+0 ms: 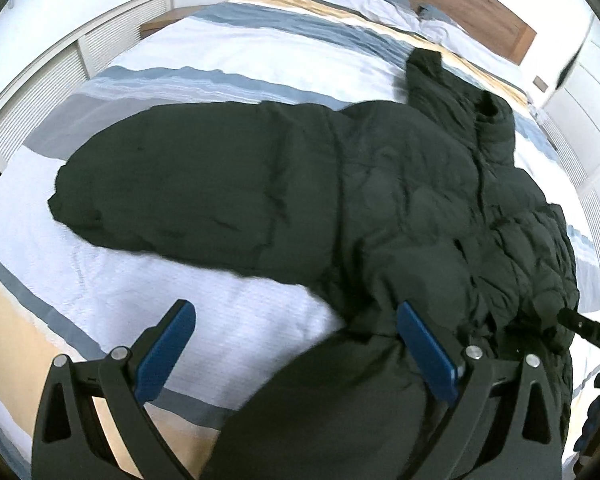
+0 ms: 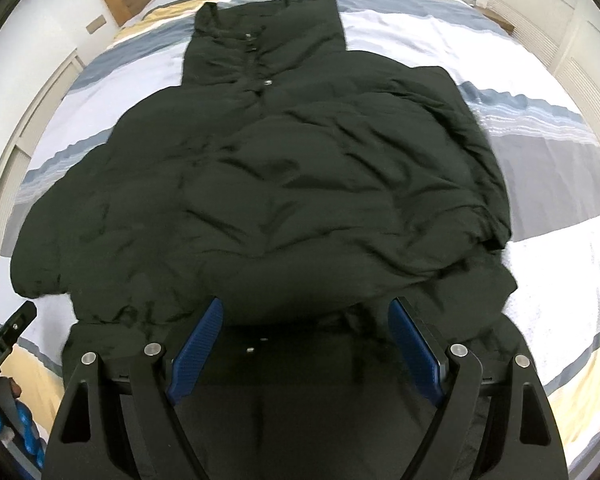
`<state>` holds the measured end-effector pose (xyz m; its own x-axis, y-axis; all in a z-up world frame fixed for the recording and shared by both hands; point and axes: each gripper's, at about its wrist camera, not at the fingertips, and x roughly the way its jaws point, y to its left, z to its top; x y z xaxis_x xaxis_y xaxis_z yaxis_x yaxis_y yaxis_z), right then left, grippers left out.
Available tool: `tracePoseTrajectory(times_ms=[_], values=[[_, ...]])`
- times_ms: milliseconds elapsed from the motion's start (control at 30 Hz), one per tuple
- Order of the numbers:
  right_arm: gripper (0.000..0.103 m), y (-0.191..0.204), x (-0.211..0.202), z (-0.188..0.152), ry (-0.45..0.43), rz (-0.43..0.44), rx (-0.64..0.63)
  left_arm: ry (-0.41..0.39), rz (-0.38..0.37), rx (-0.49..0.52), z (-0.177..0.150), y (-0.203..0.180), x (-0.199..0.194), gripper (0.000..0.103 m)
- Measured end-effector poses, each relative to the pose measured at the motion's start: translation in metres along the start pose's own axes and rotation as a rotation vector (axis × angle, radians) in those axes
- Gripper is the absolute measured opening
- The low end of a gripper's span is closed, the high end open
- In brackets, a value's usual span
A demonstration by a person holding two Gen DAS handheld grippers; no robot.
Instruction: Fold large clothes
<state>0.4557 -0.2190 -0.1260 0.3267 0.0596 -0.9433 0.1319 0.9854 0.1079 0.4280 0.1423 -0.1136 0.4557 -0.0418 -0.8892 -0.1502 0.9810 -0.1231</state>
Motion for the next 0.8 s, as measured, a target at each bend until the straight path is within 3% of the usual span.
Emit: tracePoseTrajectory(times_ms=[600,800], values=[[0.084,0.067,0.011,0.002,0.037,0.010,-0.095,0.007,0.061,-0.133,0.013,0.093,0.013,0.102],[0.084,0.087,0.015,-0.001,0.051,0.016,-0.122,0.011,0.046,-0.265,0.013,0.149,0.030,0.102]])
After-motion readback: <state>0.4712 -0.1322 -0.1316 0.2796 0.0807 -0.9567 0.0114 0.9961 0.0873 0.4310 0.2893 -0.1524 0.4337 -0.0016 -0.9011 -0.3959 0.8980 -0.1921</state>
